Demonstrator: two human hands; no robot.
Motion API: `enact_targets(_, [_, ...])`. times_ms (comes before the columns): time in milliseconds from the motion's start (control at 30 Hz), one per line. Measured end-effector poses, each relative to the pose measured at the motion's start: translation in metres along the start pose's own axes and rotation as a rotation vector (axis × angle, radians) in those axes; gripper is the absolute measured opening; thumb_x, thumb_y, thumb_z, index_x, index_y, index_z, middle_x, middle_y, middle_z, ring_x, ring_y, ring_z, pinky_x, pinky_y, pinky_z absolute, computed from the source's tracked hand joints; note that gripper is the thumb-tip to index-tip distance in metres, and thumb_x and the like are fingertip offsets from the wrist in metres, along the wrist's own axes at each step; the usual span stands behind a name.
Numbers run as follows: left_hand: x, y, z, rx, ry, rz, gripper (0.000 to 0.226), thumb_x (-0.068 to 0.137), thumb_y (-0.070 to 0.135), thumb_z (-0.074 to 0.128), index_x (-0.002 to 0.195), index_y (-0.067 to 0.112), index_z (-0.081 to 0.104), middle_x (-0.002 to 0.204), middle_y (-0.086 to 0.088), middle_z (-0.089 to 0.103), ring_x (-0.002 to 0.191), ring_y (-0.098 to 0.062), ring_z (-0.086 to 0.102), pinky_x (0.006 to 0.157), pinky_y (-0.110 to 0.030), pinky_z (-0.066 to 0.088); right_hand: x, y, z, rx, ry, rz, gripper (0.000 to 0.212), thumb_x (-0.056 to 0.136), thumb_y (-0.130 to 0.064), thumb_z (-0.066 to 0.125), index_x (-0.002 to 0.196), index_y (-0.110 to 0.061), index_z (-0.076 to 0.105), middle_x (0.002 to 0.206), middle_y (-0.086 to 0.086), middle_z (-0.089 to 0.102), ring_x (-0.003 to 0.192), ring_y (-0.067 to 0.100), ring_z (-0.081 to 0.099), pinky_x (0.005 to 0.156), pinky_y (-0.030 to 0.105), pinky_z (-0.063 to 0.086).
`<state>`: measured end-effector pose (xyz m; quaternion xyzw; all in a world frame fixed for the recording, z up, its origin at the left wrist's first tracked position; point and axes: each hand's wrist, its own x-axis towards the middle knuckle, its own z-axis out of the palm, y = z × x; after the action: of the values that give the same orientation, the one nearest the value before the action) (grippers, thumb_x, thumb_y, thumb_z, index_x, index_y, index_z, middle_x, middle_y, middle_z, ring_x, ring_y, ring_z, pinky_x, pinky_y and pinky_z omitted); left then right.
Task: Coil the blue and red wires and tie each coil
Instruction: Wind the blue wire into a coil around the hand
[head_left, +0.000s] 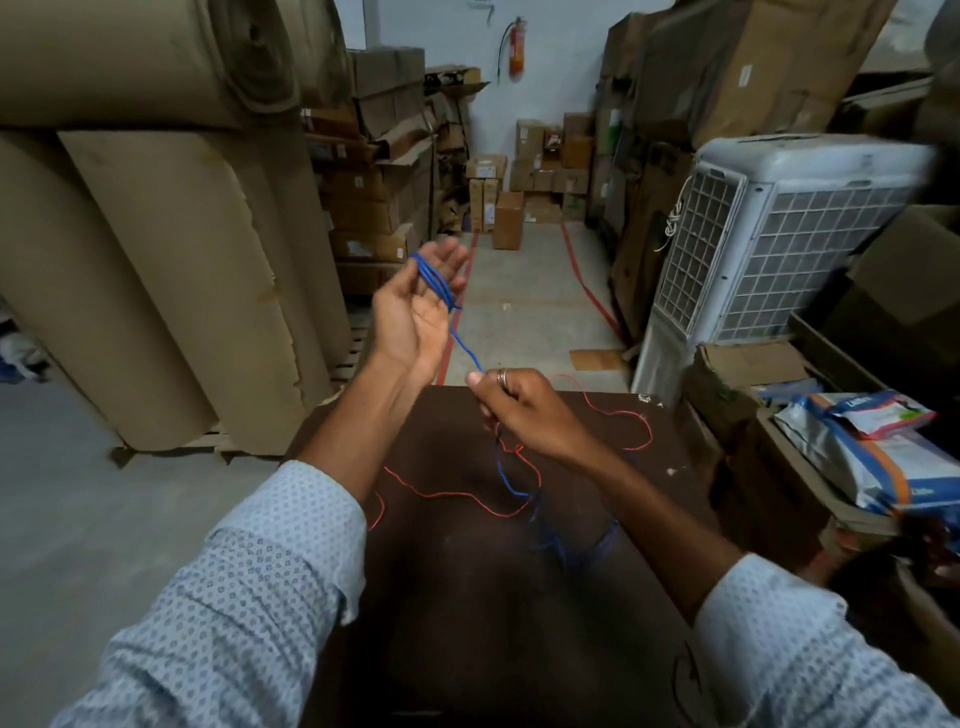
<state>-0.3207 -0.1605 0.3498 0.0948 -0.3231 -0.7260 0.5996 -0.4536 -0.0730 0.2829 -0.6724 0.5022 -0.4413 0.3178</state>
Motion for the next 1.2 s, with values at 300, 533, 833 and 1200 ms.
enact_targets(300, [0.012,-0.028,-0.044,0.802,0.022,0.155,0.048,0.100,0.036,0.035,0.129,0.000,0.047,0.091,-0.010,0.067,0.073,-0.010,0.071,0.062,-0.024,0.053,-0.006,-0.036,-0.024,0.002,-0.001,-0.104,0.033,0.100,-0.021,0.061,0.072,-0.002,0.061,0.058,0.006,0.055,0.050,0.010,0.050,0.052,0.031,0.039])
enact_targets(533, [-0.025,-0.031,-0.026,1.117,-0.271,-0.006,0.074,0.105,0.052,0.007,0.089,0.019,0.071,0.049,0.002,0.045,0.052,-0.017,0.044,0.058,-0.028,0.038,0.031,-0.047,-0.072,-0.133,0.140,-0.155,0.033,0.094,-0.031,0.068,0.078,-0.002,0.070,0.059,0.004,0.053,0.054,0.008,0.043,0.052,0.027,0.034])
enact_targets(833, [-0.024,-0.012,-0.005,0.304,-0.371,-0.379,0.070,0.100,0.066,0.011,0.077,0.017,0.055,0.043,0.007,0.032,0.034,-0.008,0.026,0.042,-0.026,0.021,0.054,-0.013,-0.076,0.159,0.151,0.000,0.024,0.091,-0.022,0.072,0.071,-0.016,0.061,0.051,-0.006,0.049,0.043,0.008,0.036,0.041,0.019,0.029])
enact_targets(1200, [0.011,0.019,-0.021,-0.165,0.069,-0.033,0.055,0.105,0.051,0.025,0.093,0.007,0.055,0.083,-0.012,0.070,0.072,-0.024,0.069,0.079,-0.035,0.052,0.000,0.009,-0.022,0.041,-0.092,0.005,0.036,0.104,-0.023,0.054,0.083,0.001,0.069,0.053,-0.006,0.056,0.051,0.015,0.048,0.052,0.029,0.041])
